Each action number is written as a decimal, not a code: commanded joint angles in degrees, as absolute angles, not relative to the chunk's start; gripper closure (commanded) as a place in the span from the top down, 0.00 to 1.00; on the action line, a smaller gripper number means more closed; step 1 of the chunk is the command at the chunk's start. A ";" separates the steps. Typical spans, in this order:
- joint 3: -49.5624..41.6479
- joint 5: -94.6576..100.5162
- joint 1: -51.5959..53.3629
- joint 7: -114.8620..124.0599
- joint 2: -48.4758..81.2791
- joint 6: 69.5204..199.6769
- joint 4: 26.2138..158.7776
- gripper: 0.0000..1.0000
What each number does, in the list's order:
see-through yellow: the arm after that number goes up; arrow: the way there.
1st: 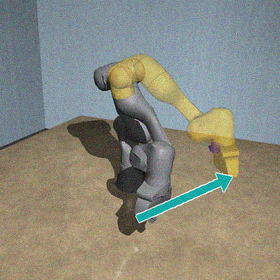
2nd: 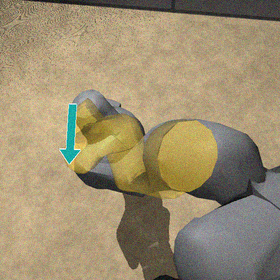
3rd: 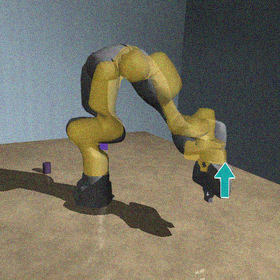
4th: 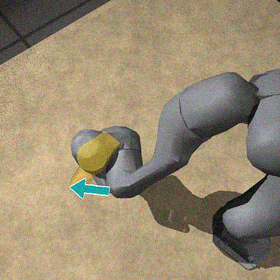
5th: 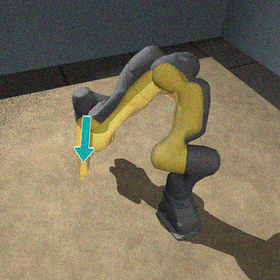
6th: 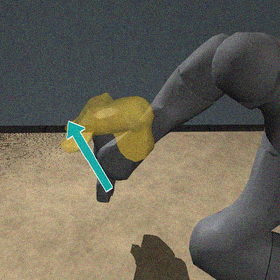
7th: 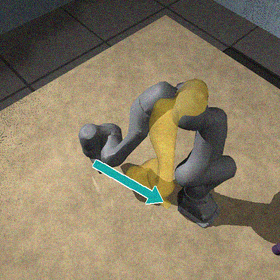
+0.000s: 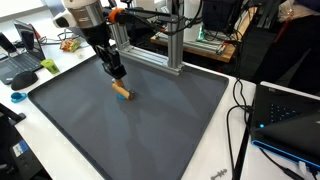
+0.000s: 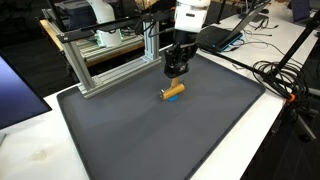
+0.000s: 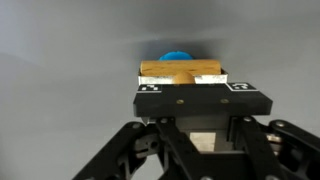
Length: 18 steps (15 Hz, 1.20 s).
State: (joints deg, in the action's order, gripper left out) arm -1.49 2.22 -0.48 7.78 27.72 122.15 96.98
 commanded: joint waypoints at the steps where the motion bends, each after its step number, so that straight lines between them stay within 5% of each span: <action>1: -1.76 1.43 0.12 9.30 27.13 122.79 98.44 0.22; 18: -0.67 1.39 -0.40 2.55 30.27 119.76 97.43 0.22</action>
State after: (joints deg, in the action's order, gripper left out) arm -1.25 2.23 -0.25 4.21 28.10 121.48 97.20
